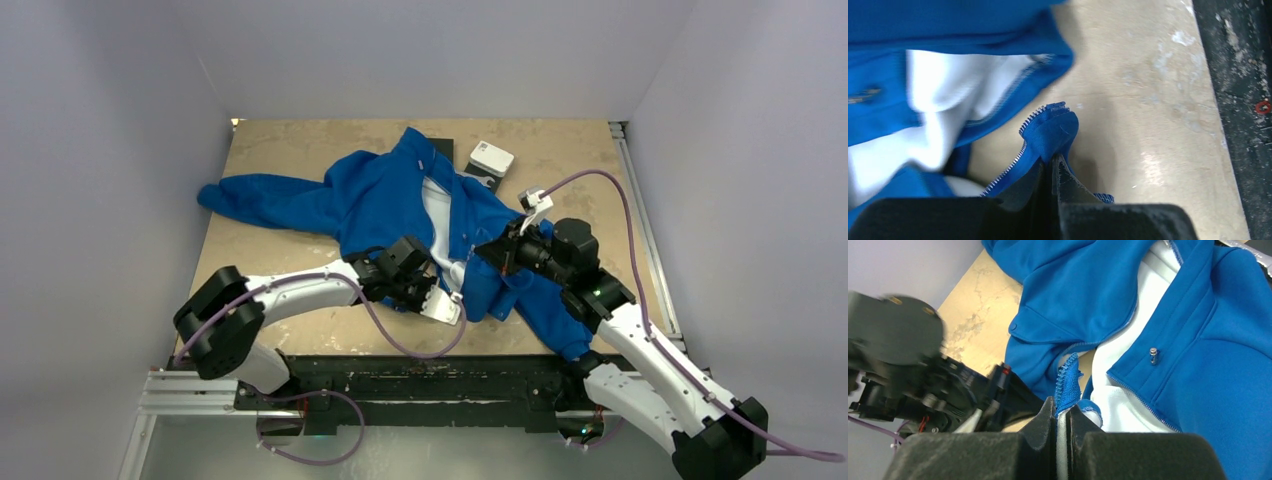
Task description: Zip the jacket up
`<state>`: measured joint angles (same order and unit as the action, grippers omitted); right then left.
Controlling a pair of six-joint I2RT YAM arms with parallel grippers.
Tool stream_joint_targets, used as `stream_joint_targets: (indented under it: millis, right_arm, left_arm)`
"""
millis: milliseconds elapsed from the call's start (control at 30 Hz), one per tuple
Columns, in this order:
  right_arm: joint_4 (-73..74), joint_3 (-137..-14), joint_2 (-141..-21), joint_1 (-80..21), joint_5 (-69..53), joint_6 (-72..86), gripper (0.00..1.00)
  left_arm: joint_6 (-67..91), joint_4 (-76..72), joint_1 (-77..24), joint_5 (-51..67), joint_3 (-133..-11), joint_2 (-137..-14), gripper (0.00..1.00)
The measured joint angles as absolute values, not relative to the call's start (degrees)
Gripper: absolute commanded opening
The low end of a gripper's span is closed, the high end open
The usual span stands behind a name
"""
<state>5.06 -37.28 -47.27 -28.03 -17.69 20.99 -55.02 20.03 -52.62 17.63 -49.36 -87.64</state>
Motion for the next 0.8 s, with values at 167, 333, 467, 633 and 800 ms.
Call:
stream_joint_targets:
  millis: [167, 333, 467, 633, 800]
  right_arm:
    - [5.1, -37.3, -48.9, -28.0, -21.3, 19.6, 0.00]
    - [4.8, -37.7, -51.1, -28.0, -29.7, 16.6, 0.00]
    - [4.7, -39.7, -54.6, -28.0, -38.2, 13.4, 0.00]
    - [4.7, -41.2, -56.3, -28.3, -46.8, 10.9, 0.00]
    - [4.9, -42.0, -56.3, -28.9, -51.7, 8.6, 0.00]
  left_arm:
    - [-54.5, 21.9, -51.7, 16.2, -52.4, -78.2, 0.00]
    - [-54.8, 21.8, -50.0, 16.4, -53.3, -65.9, 0.00]
    - [-56.3, 22.7, -49.5, 17.9, -54.8, -60.7, 0.00]
    - [-60.3, 25.1, -49.5, 19.7, -55.1, -58.2, 0.00]
    - [-62.1, 25.4, -49.5, 21.1, -55.3, -58.0, 0.00]
